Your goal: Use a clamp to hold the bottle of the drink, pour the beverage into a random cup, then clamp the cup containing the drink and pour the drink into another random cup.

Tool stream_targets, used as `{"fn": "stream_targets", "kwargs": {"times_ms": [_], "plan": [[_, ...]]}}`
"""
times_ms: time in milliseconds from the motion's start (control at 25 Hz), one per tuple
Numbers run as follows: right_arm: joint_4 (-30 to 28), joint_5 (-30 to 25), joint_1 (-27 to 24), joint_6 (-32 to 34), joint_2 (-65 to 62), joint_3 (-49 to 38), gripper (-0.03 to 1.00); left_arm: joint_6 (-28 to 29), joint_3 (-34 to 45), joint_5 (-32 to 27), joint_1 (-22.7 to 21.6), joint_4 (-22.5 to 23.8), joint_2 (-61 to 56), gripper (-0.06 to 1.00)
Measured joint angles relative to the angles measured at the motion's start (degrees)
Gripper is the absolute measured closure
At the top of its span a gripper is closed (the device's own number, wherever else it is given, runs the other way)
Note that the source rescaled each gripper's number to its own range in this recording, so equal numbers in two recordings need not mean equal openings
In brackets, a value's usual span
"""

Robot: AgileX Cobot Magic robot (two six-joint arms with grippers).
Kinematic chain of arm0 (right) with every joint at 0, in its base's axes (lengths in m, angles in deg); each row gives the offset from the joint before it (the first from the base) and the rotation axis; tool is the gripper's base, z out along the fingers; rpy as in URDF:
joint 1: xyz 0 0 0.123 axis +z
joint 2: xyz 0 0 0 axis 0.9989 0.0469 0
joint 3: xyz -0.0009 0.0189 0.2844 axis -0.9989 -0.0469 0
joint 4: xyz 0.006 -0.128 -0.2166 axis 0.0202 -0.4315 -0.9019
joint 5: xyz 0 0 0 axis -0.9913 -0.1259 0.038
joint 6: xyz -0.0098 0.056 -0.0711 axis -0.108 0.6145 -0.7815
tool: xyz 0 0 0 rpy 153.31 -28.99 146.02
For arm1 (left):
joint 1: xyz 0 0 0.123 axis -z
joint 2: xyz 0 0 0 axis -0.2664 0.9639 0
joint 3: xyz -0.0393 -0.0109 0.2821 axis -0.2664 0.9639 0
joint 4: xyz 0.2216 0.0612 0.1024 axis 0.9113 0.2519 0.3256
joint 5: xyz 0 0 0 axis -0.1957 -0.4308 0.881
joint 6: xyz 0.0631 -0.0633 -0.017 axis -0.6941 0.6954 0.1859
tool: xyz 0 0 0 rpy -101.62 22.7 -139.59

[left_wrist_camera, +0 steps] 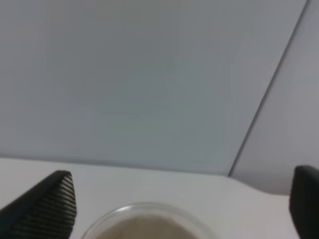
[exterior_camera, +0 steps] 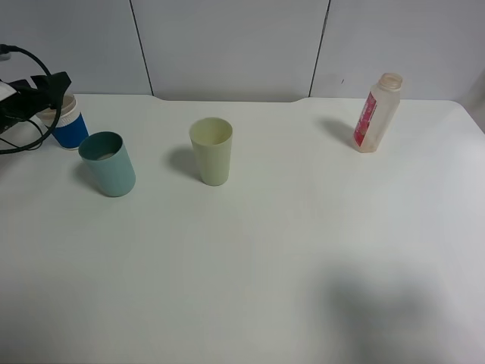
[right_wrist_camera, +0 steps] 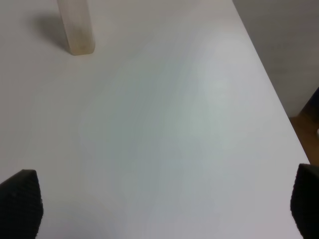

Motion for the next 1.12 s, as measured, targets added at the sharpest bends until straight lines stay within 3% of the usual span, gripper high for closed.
{"fn": "stream_targets", "kwargs": {"times_ms": [200,320,360,400,800,960,1120], "plan": [[0.0,0.0,0.0,0.0,0.0,0.0,-0.03,0.0,3.7,0.0,0.0,-0.9,-5.5,0.31],[0.0,0.0,0.0,0.0,0.0,0.0,-0.03,1.7,7.0,0.0,0.0,-1.2,-11.0,0.14],[0.0,0.0,0.0,0.0,0.0,0.0,-0.03,1.7,7.0,0.0,0.0,-1.2,-11.0,0.14],[0.0,0.0,0.0,0.0,0.0,0.0,-0.03,3.6,8.9,0.0,0.0,-1.6,-14.5,0.03],[0.0,0.0,0.0,0.0,0.0,0.0,-0.03,4.5,14.4,-3.1,0.0,-3.9,-25.0,0.01],[0.0,0.0,0.0,0.0,0.0,0.0,-0.03,4.5,17.5,-5.9,0.8,-8.7,-31.3,0.01],[0.0,0.0,0.0,0.0,0.0,0.0,-0.03,1.8,19.0,-7.9,4.2,-16.4,-37.8,0.01]]}}
